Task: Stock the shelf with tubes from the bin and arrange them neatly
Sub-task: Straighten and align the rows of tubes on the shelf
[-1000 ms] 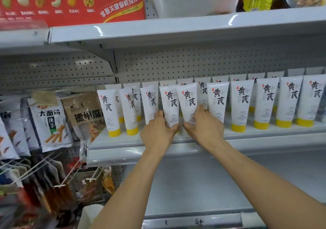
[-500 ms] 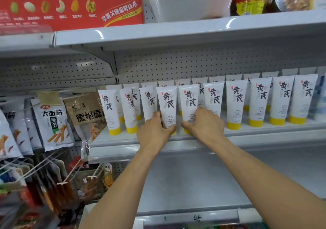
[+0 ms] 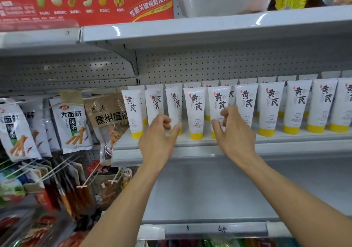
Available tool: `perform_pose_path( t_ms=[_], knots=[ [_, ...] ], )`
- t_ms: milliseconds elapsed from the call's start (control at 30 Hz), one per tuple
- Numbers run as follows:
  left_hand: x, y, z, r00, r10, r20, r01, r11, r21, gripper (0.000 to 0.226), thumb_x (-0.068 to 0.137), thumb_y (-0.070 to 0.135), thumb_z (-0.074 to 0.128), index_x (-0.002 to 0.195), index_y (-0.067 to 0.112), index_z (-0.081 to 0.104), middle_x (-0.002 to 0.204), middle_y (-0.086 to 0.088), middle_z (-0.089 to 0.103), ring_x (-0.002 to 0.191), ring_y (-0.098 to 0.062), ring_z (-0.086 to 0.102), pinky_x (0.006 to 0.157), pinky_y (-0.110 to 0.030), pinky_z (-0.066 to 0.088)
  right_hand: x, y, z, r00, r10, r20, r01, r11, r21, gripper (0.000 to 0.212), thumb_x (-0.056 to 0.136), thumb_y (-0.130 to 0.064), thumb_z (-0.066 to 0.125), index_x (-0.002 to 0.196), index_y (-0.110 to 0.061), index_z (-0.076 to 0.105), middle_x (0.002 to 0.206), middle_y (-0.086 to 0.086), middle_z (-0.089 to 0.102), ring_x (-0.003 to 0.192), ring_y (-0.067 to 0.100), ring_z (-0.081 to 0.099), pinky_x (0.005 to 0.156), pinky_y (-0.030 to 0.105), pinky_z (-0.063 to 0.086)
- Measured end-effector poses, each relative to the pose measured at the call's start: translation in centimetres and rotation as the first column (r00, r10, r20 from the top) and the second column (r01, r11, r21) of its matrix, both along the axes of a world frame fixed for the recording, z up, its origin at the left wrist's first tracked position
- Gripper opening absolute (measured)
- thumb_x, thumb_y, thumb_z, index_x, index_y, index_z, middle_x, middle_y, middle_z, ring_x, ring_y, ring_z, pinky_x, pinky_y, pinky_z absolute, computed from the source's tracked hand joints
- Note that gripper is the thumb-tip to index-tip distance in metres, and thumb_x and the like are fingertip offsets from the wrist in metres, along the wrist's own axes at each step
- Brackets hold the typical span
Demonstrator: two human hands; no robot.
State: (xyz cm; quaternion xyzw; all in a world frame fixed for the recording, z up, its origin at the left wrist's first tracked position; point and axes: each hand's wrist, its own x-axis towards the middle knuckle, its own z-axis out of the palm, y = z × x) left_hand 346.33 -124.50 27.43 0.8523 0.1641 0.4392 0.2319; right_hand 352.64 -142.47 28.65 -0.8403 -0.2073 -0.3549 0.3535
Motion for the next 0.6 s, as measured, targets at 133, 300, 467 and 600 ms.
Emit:
perform_pose_path(
  t_ms=[133,300,467,600],
  knots=[
    [-1.5,3.2,-0.1,0.991,0.067,0.114,-0.065,0.998,-0.023,0.03,0.086,0.045,0.063,0.105,0.027,0.048,0.107,0.012,0.052,0.083,-0.016,0.057,0.065,-0.031,0.042,-2.3,3.3,0.0,0.98,0.187,0.074,-0.183,0.981,-0.059,0.017,0.093,-0.027,0.051,0.109,-0.021,0.049,0.098,-0.005,0.061,0.081,0.025,0.061,0.065,0.034,0.046],
    [-1.8,6.8,0.0,0.982,0.131,0.134,-0.12,0.989,-0.088,0.06,0.079,0.037,0.072,0.125,0.013,0.043,0.124,-0.005,0.045,0.107,-0.023,0.05,0.075,-0.033,0.04,-3.4,8.2,0.2,0.985,0.161,-0.058,-0.171,0.942,-0.289,0.048,0.094,-0.024,0.048,0.138,-0.014,0.031,0.124,0.006,0.054,0.099,0.035,0.061,0.069,0.037,0.043],
    [-1.6,9.7,0.4,0.996,0.067,-0.062,-0.074,0.99,-0.117,0.083,0.078,0.04,0.074,0.141,0.01,0.03,0.138,-0.012,0.043,0.124,-0.028,0.046,0.096,-0.039,0.043,-2.8,11.6,0.8,0.96,0.012,-0.28,-0.099,0.949,-0.298,0.078,0.09,-0.013,0.055,0.148,-0.001,0.005,0.119,0.015,0.057,0.105,0.036,0.06,0.069,0.035,0.034],
    [-1.0,10.9,0.9,0.985,-0.018,-0.172,-0.013,0.984,-0.176,0.083,0.078,0.038,0.073,0.143,0.015,0.026,0.133,-0.006,0.056,0.115,-0.027,0.058,0.092,-0.047,0.051,-1.7,12.9,1.7,0.939,-0.073,-0.337,-0.035,0.952,-0.304,0.081,0.088,-0.008,0.054,0.147,0.005,0.0,0.117,0.017,0.061,0.108,0.036,0.06,0.075,0.038,0.04]
  ],
)
